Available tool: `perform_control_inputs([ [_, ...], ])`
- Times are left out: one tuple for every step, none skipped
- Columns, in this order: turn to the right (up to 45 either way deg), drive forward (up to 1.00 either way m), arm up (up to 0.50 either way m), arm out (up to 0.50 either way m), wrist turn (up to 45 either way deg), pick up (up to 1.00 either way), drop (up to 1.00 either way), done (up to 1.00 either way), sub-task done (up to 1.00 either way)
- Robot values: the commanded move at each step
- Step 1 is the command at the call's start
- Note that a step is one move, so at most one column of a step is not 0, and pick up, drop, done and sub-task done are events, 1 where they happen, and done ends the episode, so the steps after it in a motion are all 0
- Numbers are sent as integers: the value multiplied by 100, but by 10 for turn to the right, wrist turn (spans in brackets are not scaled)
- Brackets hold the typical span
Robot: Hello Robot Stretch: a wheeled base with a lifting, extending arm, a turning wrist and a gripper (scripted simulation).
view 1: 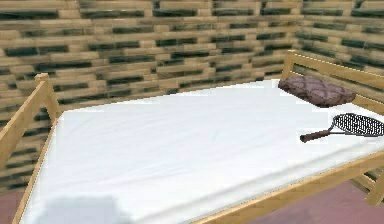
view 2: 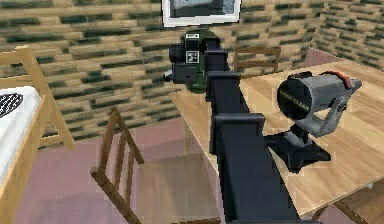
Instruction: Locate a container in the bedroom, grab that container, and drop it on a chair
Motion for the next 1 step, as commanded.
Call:
perform_control_inputs([
  [0,0,-50,0,0,0,0,0,0],
])
